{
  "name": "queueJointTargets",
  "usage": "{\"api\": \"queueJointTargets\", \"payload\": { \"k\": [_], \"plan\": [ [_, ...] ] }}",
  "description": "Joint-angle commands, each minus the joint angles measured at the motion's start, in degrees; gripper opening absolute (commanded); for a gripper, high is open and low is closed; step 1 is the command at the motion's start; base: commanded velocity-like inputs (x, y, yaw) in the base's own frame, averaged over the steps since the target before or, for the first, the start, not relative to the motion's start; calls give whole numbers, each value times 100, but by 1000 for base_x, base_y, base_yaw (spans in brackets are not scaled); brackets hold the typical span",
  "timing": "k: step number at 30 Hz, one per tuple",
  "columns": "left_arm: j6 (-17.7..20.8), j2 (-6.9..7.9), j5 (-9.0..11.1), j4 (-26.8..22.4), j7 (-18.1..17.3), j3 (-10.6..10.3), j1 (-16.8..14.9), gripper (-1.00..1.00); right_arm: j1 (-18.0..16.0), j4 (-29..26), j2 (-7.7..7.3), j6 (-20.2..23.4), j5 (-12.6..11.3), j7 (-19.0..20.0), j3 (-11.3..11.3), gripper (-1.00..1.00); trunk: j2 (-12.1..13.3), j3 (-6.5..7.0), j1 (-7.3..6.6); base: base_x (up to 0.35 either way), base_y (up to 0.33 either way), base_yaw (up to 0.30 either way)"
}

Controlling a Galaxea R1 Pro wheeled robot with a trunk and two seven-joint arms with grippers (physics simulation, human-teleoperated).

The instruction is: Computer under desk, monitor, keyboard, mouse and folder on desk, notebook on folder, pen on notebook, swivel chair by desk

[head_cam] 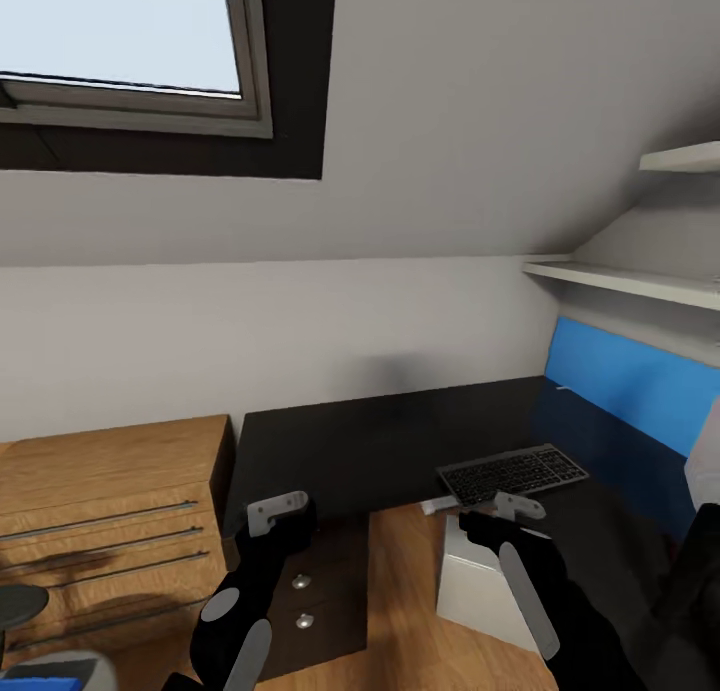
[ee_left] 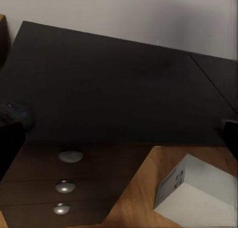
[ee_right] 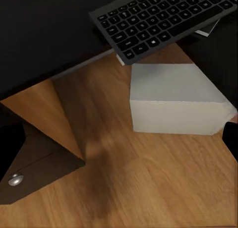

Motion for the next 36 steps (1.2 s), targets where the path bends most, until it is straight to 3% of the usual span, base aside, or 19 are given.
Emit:
{"api": "queueJointTargets", "payload": {
  "k": [1, 9, 36],
  "plan": [
    [14, 2, 54, -9, 49, -7, -4, 100, -6, 9, -5, -8, -61, -65, 19, 100, -7, -5, 1, -83, 220, -239],
    [15, 2, 54, -9, 49, -7, -4, 100, -6, 40, -5, -60, -55, -76, 21, 100, -7, 29, 1, -40, 125, -257],
    [23, 2, 54, -9, 49, -7, -4, 100, -6, 42, -5, -71, -61, -82, 19, 100, -7, 137, 1, -1, 3, -270]
  ]
}}
